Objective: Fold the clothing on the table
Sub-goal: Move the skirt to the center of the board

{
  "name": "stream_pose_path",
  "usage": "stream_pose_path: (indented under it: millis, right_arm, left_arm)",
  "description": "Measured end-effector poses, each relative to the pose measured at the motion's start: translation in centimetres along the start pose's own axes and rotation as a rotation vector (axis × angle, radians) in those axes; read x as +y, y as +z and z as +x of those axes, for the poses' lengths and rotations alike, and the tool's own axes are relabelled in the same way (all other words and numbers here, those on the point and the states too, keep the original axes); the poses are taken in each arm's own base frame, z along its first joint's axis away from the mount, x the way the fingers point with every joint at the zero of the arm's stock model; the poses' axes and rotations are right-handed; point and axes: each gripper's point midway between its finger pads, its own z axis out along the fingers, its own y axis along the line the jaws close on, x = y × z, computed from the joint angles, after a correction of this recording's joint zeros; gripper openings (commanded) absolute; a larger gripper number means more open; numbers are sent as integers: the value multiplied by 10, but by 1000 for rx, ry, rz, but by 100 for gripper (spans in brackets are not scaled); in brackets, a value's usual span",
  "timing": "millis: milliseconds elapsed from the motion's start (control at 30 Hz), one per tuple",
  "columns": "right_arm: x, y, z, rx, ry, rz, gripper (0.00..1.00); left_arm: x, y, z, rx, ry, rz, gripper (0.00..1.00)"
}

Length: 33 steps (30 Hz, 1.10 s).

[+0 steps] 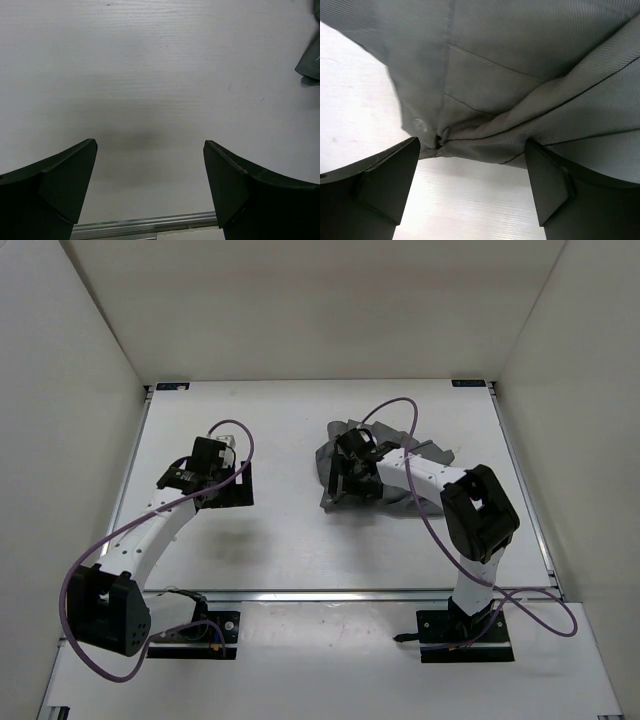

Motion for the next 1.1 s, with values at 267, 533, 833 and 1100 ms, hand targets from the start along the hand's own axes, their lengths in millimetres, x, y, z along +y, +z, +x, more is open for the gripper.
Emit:
stream_pose_path:
  millis: [267,533,833,1100]
  right_arm:
    - [-10,9,14,28,-1,28,67]
    - [-4,23,4,29,-31,45,1]
    - [50,-11,-106,-110,-157,-94,0]
    - [125,-255,-291,-724,-251,-569,0]
  left_arm:
    - [1,-10,-6,-43,7,-5,98]
    - [0,-10,-5,-42,18,-2,99]
    - [4,-8,5,-26,-5,15,99]
    - [3,-7,-4,-47,-80,71,98]
